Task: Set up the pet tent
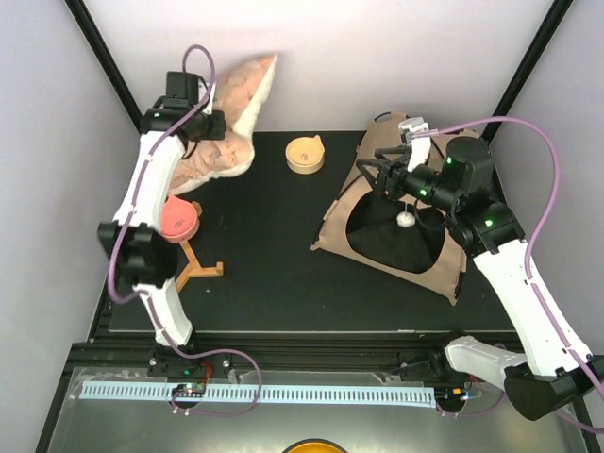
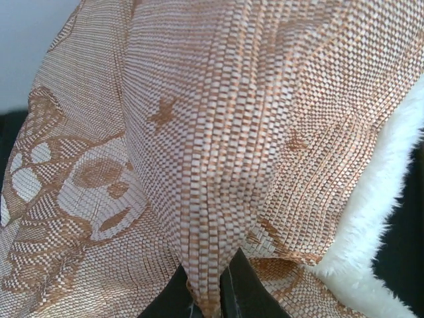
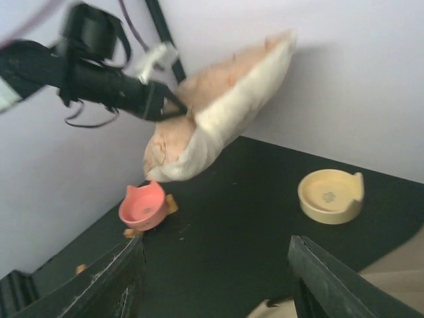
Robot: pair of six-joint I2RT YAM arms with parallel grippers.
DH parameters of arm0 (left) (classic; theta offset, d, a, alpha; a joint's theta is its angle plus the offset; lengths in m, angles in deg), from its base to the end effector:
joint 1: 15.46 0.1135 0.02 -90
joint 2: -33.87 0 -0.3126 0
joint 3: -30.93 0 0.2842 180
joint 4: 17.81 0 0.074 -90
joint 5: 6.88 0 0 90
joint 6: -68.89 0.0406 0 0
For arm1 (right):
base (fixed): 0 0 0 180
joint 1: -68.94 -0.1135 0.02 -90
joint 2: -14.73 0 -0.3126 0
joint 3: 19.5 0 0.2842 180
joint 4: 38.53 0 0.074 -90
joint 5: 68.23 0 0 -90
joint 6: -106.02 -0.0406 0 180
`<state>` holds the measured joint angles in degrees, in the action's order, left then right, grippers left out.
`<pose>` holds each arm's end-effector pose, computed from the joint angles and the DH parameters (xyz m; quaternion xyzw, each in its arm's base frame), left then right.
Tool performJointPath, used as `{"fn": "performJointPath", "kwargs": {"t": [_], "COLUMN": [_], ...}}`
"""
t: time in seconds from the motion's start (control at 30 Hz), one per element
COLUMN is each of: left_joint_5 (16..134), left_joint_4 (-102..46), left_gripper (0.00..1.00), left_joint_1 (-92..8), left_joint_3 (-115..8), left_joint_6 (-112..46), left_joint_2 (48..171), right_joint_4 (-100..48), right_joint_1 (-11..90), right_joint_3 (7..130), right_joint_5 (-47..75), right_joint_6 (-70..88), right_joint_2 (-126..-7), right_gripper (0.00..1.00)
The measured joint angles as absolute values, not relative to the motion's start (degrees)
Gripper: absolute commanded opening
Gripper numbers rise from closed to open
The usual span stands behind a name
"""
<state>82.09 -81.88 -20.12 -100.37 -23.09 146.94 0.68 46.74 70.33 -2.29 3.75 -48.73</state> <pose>0.4906 -0.0407 0.4078 0.0250 0.9263 -0.0301 0.3748 0.2190 0.1072 0.4947 -0.1957 0.7505 0.3363 0.5342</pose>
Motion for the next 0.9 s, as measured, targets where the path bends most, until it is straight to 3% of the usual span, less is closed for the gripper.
{"fn": "performJointPath", "kwargs": {"t": [0.33,0.47,0.6,0.63,0.67,0.73,0.77,0.8,0.9], "left_joint_5": [66.5,56.4,49.3,48.2,47.2,47.2,47.4,47.8,48.7], "left_joint_4": [-82.8,-81.5,-72.4,-68.9,-65.0,-56.2,-53.0,-50.8,-50.5], "left_gripper": [0.04,0.05,0.05,0.09,0.24,0.67,0.81,0.88,0.98], "left_joint_1": [-24.9,-25.7,-34.9,-37.9,-41.1,-47.7,-50.4,-52.9,-55.9], "left_joint_3": [-82.4,-65.6,-46.0,-41.6,-37.4,-30.3,-28.1,-27.0,-29.3], "left_joint_6": [-29.8,-36.3,-49.2,-53.6,-57.7,-64.7,-67.1,-68.9,-68.6], "left_joint_2": [116.4,107.3,97.7,95.6,93.7,91.1,90.7,91.0,94.1], "right_joint_4": [-4.2,-5.2,-7.4,-7.8,-8.0,-8.0,-8.1,-8.0,-6.9], "right_joint_1": [38.0,34.3,32.7,32.6,32.5,32.2,32.0,31.9,31.9], "right_joint_3": [60.2,53.2,45.2,43.3,41.7,38.9,37.7,36.6,34.5], "right_joint_5": [-4.1,-2.9,-0.1,0.8,1.7,3.5,4.6,5.8,9.1], "right_joint_6": [-3.3,-7.6,-14.7,-16.5,-18.0,-20.7,-21.7,-22.5,-23.5], "right_joint_2": [-46.4,-44.2,-41.3,-40.4,-39.6,-37.8,-36.8,-35.7,-32.8], "right_gripper": [0.65,0.67,0.68,0.69,0.71,0.74,0.75,0.76,0.77]}}
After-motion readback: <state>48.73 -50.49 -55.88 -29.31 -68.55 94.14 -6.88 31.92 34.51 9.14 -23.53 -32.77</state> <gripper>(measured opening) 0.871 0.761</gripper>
